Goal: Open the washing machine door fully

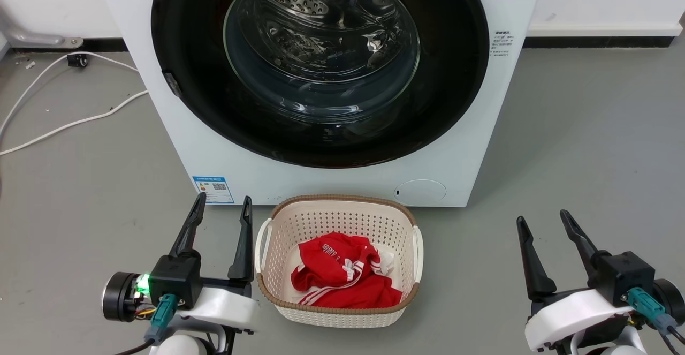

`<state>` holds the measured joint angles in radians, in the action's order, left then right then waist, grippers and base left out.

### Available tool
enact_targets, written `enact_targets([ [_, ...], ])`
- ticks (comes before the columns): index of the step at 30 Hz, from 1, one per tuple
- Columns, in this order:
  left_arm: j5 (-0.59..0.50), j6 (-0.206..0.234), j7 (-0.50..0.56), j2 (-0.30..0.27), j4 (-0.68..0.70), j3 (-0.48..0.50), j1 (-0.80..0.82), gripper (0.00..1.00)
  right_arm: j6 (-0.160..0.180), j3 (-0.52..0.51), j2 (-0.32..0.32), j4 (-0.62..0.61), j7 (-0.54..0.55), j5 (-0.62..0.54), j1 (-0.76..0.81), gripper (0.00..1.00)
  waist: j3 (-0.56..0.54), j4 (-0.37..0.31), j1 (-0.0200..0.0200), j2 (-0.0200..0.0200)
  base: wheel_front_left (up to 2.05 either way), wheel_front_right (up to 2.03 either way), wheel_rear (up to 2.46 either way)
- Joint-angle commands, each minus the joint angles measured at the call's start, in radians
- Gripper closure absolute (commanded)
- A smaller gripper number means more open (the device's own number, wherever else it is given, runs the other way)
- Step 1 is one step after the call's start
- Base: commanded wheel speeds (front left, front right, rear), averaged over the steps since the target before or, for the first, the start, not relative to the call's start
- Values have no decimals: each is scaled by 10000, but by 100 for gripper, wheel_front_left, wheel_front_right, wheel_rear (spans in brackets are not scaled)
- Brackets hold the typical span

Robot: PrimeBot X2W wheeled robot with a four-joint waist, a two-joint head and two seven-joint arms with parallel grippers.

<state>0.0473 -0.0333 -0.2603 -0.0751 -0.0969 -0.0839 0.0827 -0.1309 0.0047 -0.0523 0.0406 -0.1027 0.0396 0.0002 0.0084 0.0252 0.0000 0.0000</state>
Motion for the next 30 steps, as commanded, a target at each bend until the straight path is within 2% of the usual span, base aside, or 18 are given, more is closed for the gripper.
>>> enact_targets([
  [1, -34, -19, -68, 38, 8, 24, 17, 0, 3, 9, 38, -2, -30, -38, 79, 0, -1, 2, 0, 0, 0, 0, 0],
  [18, 92, -138, -60, 154, -127, 186, -31, 0, 3, 15, 36, 129, 49, 221, 25, 0, -2, -19, 0, 0, 0, 0, 0],
  [19, 94, -141, -60, 160, -133, 191, -30, 0, 3, 8, 36, 143, 62, 261, 27, 22, -3, -18, 0, 0, 0, 0, 0],
  [20, 101, -147, -60, 165, -141, 202, -32, 0, 3, 7, 36, 145, 83, 269, 24, 75, -5, -18, 0, 0, 0, 0, 0],
  [21, 97, -149, -60, 170, -145, 208, -33, 0, 3, 11, 36, 156, 96, 287, 21, 96, -4, -20, 0, 0, 0, 0, 0],
  [22, 92, -149, -60, 173, -148, 211, -32, 0, 3, 15, 36, 165, 112, 312, 17, 100, -5, -21, 0, 0, 0, 0, 0],
  [26, 92, -152, -59, 189, -162, 244, -54, 0, 3, 42, 36, 196, 83, 576, 22, 100, -23, -30, 0, 0, 0, 0, 0],
  [30, 101, -139, -56, 204, -178, 286, -48, 0, 3, 2, 35, 315, 15, 1383, 45, 100, -26, -41, 0, 0, 0, 0, 0],
])
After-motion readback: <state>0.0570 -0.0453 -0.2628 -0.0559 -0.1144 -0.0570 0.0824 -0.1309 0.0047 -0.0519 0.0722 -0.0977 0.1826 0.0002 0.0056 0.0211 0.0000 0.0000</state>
